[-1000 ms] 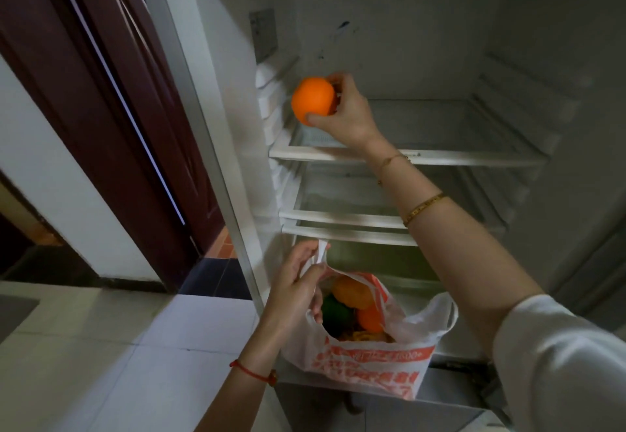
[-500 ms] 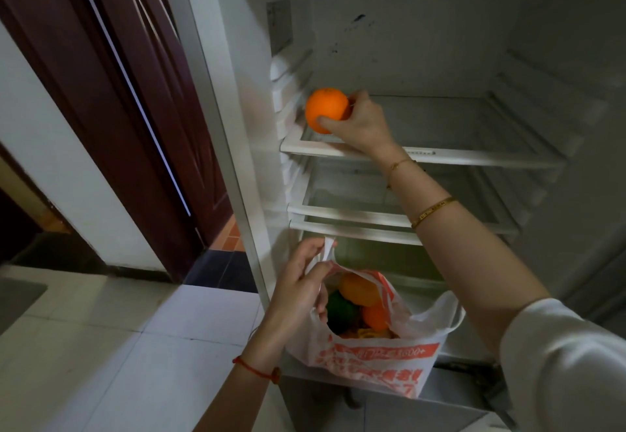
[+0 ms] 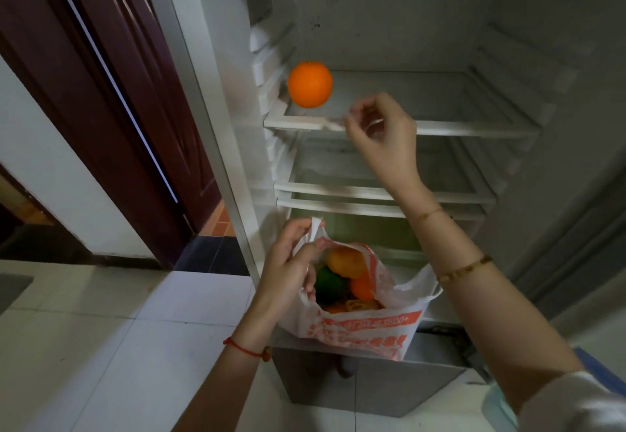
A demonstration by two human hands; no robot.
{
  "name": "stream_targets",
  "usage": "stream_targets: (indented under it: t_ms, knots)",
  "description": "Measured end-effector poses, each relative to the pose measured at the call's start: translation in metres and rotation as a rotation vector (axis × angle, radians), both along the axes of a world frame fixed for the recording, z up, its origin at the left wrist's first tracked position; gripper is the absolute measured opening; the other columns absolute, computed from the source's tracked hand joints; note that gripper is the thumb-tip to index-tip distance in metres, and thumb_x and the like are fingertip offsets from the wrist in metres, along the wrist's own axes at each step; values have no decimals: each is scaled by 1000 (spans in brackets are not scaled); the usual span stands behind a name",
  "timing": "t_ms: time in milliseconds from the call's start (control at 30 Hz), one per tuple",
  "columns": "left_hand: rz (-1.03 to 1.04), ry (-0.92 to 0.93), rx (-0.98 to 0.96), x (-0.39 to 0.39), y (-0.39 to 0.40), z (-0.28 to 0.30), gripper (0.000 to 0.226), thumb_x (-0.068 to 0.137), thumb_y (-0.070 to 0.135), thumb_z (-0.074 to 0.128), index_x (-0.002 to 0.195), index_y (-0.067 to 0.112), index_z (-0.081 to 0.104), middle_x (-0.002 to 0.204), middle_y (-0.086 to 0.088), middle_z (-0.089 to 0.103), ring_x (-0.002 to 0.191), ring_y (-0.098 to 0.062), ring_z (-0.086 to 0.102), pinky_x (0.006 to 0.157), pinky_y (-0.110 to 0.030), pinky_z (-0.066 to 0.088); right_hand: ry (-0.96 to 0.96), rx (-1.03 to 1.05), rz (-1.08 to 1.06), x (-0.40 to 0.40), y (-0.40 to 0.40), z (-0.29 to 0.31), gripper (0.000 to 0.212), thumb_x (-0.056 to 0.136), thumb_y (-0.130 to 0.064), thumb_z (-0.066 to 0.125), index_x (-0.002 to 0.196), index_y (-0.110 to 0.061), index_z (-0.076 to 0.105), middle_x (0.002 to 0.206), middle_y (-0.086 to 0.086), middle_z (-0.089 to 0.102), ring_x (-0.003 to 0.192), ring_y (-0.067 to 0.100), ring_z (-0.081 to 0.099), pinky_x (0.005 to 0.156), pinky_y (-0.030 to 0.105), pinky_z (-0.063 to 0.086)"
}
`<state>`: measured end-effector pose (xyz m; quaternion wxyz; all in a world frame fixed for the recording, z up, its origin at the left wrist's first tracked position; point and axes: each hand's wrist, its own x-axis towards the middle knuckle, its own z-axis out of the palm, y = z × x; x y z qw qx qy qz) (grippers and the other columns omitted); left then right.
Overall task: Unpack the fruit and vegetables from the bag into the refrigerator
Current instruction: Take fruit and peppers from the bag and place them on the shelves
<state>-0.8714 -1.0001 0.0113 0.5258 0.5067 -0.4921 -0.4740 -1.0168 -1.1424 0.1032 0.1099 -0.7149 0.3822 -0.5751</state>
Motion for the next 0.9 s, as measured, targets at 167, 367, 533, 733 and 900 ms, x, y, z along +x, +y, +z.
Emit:
stream_targets:
  t_ms: [167, 367, 533, 733, 900]
  knots:
    - [-14, -72, -30, -5, 9, -7, 26, 99, 11, 48, 123, 19, 54, 87, -11, 65, 36, -15, 44, 39, -31, 41, 133, 152, 172, -34, 56, -60, 11, 90, -18, 66, 88, -7, 64, 82, 1, 66, 75, 11, 63, 68, 23, 53]
    - [-38, -178, -47, -10, 24, -15, 30, 100, 10, 47, 127, 22, 52, 91, -32, 60, 37, -19, 45, 38, -27, 41, 512, 588, 301, -59, 85, -154, 16, 90, -27, 64, 92, -15, 74, 90, -3, 74, 79, 5, 68, 78, 21, 56]
    - [-37, -184, -30, -12, 31, -18, 31, 100, 9, 46, 128, 22, 51, 72, -29, 58, 35, -18, 44, 40, -28, 42, 755, 787, 165, -61, 78, -208, 34, 86, -34, 71, 107, -10, 62, 103, 1, 67, 92, 17, 63, 80, 22, 46]
    - [-39, -182, 2, -16, 36, -21, 30, 100, 8, 46, 126, 21, 52, 76, -16, 64, 35, -16, 46, 39, -25, 40, 987, 792, -161, -56, 71, -246, 42, 93, -30, 59, 129, -10, 53, 123, 10, 63, 113, 25, 59, 99, 33, 47]
    - [-46, -187, 15, -19, 34, -26, 30, 100, 9, 46, 127, 21, 51, 109, -23, 62, 40, -19, 47, 40, -26, 41, 900, 909, -226, -45, 61, -255, 68, 93, -23, 57, 149, -5, 21, 139, 12, 50, 124, 27, 55, 99, 33, 45]
